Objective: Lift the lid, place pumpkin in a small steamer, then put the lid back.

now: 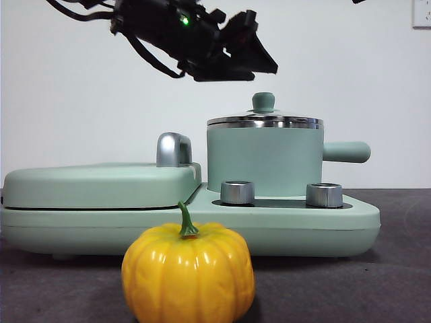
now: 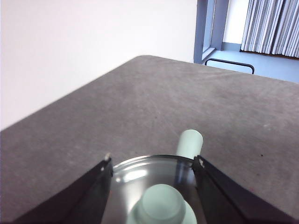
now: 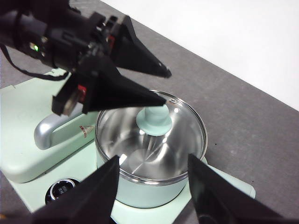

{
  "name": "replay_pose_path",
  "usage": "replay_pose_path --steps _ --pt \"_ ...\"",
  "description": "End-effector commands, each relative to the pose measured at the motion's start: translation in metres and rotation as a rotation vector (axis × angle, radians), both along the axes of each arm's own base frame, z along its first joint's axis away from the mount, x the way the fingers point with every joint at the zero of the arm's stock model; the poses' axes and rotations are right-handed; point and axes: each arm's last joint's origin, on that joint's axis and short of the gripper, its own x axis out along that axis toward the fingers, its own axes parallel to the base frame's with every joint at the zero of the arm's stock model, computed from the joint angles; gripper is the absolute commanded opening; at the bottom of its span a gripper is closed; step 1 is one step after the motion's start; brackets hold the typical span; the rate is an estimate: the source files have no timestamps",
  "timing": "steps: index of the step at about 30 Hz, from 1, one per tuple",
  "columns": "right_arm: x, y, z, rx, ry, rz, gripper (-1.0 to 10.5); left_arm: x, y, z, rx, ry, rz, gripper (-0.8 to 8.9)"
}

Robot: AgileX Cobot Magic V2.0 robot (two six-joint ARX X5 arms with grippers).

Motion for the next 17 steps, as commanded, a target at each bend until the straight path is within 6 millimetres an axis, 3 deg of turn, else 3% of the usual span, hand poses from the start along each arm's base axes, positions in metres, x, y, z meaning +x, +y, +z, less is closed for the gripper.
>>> replay_pose_path --steps 1,8,17 --pt "0.001 0.001 0.005 0.019 -0.009 -0.001 2.3 0.001 -0.010 -0.003 -0.002 0.021 -0.015 2.80" --pt "0.001 0.001 0.005 0.021 -0.006 -0.002 2.3 0.005 -0.013 -0.017 0.033 0.066 -0.015 2.80" --pt "0.001 0.001 0.005 0.021 -0.006 -0.002 2.3 0.005 -0.013 -0.022 0.046 0.085 -0.014 2.78"
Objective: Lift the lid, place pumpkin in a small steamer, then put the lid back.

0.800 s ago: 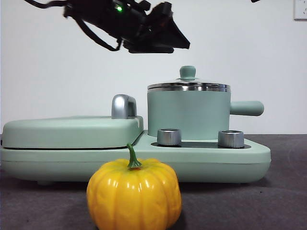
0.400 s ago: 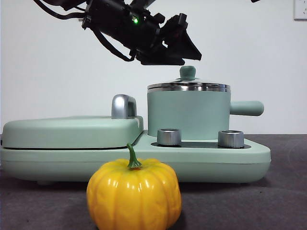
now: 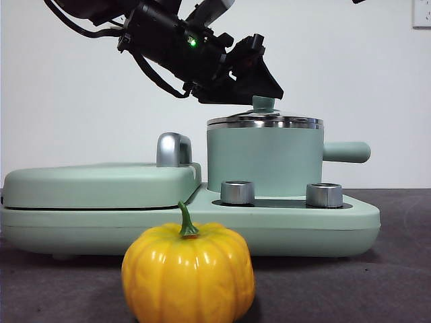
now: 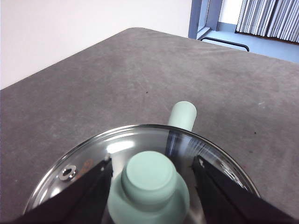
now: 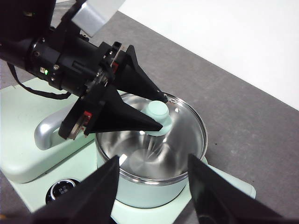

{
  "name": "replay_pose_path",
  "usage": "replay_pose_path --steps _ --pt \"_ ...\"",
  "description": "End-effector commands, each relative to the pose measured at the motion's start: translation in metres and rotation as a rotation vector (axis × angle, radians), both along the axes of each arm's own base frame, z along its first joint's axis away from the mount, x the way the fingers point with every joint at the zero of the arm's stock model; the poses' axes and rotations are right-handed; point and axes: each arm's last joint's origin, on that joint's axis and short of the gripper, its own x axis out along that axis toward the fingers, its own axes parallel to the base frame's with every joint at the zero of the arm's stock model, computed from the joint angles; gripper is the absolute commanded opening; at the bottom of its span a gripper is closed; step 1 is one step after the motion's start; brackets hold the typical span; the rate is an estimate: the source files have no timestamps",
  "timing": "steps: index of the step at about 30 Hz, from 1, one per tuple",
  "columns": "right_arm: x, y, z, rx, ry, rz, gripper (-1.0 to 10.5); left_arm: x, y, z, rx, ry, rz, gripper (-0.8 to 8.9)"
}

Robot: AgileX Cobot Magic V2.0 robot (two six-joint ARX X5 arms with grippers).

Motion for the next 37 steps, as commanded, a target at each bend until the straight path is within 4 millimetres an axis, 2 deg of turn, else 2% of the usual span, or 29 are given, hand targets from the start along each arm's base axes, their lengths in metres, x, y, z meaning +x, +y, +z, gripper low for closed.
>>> replay_pose_path --steps 1,8,10,14,16,26,37 --pt "0.001 0.001 0.005 0.018 -0.008 -0.001 2.3 0.003 -0.006 -0.001 -0.005 0.005 -0.003 2.78" --pt "0.001 0.001 0.005 0.018 -0.008 -0.001 2.3 0.003 -0.005 -0.002 0.002 0.015 -0.003 2.63" --pt "0.001 0.001 0.005 0.018 -0.008 -0.001 2.3 0.003 -0.006 -0.002 0.002 0.015 -0.003 2.13" --pt "0.001 0.001 0.005 0.018 -0.008 -0.001 2.3 0.003 -0.006 -0.002 0.002 0.015 -0.003 0.47" --pt "0.001 0.001 0.005 0.018 -0.007 -0.001 2.3 0.003 -0.006 -0.002 0.002 0.014 -0.003 0.15" --pt "0.001 0.001 0.004 0.015 -0.002 -0.001 2.3 0.004 -0.006 0.004 -0.021 -0.045 -0.007 0.16" --pt "0.000 0.001 0.003 0.008 0.012 -0.001 2.3 -0.006 0.003 0.038 -0.072 -0.122 0.021 0.16"
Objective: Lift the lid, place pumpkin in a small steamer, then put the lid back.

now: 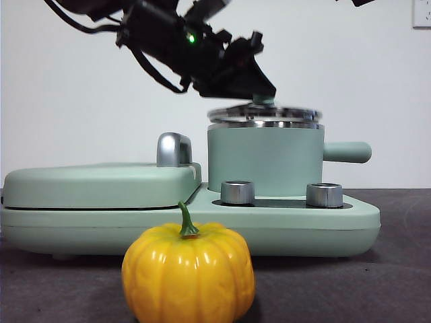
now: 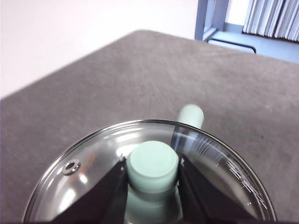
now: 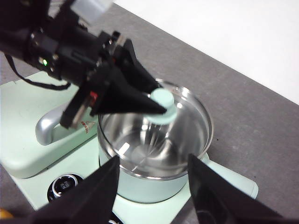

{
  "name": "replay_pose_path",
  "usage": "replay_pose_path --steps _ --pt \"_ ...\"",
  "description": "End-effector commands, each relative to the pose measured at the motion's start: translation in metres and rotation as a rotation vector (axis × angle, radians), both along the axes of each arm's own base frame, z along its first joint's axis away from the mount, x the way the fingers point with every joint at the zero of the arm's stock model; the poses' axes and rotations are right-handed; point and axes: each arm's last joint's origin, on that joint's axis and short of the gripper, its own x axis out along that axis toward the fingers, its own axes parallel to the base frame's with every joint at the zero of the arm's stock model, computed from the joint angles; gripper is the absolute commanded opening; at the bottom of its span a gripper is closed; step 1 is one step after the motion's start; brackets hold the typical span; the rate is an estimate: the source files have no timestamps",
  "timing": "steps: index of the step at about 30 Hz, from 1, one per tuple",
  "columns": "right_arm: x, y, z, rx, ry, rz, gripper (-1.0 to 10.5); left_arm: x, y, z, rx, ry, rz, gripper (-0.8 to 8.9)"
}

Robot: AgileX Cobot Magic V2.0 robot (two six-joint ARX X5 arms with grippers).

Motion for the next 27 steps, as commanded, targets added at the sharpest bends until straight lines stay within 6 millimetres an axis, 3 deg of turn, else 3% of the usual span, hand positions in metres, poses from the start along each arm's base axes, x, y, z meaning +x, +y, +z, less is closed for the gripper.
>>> replay_pose_path --steps 1,9,14,21,27 --pt "0.001 0.001 0.005 0.016 -0.004 -0.001 2.3 -0.006 0.002 0.034 -0.067 -0.101 0.001 0.15" --pt "0.001 0.001 0.004 0.010 0.001 0.001 2.3 -0.025 0.023 0.065 -0.044 -0.093 0.094 0.16" --pt "0.000 0.001 0.002 -0.025 0.002 0.016 2.3 -0.042 0.047 0.081 0.022 -0.020 0.178 0.16" --pt "-0.005 0.007 -0.002 -0.107 -0.013 0.120 2.6 -0.056 0.083 0.082 0.123 0.153 0.271 0.16" --pt "-0.007 0.025 -0.010 -0.147 0.020 0.232 3.0 -0.064 0.104 0.082 0.144 0.181 0.327 0.16"
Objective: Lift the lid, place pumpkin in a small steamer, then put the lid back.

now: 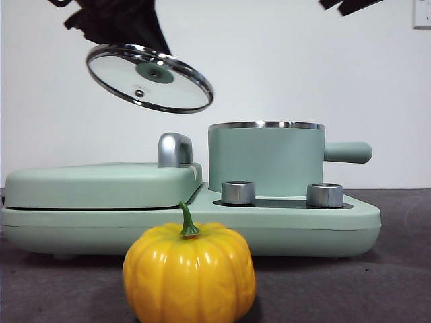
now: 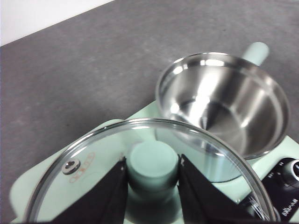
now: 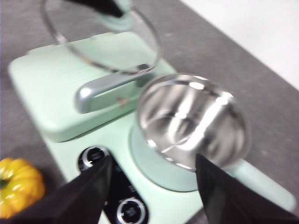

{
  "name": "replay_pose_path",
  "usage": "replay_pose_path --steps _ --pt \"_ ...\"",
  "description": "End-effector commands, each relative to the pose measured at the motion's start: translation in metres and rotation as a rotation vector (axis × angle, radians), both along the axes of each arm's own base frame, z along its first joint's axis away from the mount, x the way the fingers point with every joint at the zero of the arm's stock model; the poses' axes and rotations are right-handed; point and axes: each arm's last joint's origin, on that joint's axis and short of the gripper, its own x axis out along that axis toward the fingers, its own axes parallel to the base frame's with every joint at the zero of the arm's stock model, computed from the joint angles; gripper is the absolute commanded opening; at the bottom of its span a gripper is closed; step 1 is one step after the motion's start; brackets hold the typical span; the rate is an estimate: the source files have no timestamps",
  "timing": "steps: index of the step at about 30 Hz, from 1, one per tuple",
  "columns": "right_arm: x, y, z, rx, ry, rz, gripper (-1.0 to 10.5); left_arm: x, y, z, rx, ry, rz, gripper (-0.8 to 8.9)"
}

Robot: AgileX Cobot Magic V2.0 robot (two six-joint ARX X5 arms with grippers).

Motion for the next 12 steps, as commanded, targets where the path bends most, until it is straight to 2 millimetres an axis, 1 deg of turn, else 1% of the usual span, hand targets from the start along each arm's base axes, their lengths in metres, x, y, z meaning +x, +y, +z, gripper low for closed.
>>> replay_pose_path --steps 1,8,12 --pt "0.000 0.013 -0.001 -0.024 0.009 0.079 3.0 -0.008 0.008 0.014 -0.048 -0.062 0.014 0.16" --pt "-0.003 0.048 -0.018 -0.082 0.078 0.253 3.0 -0.028 0.033 0.015 -0.047 -0.083 0.085 0.16" --pt "-0.006 0.069 -0.031 -0.129 0.123 0.333 3.1 -0.039 0.046 0.023 -0.063 -0.112 0.116 0.16"
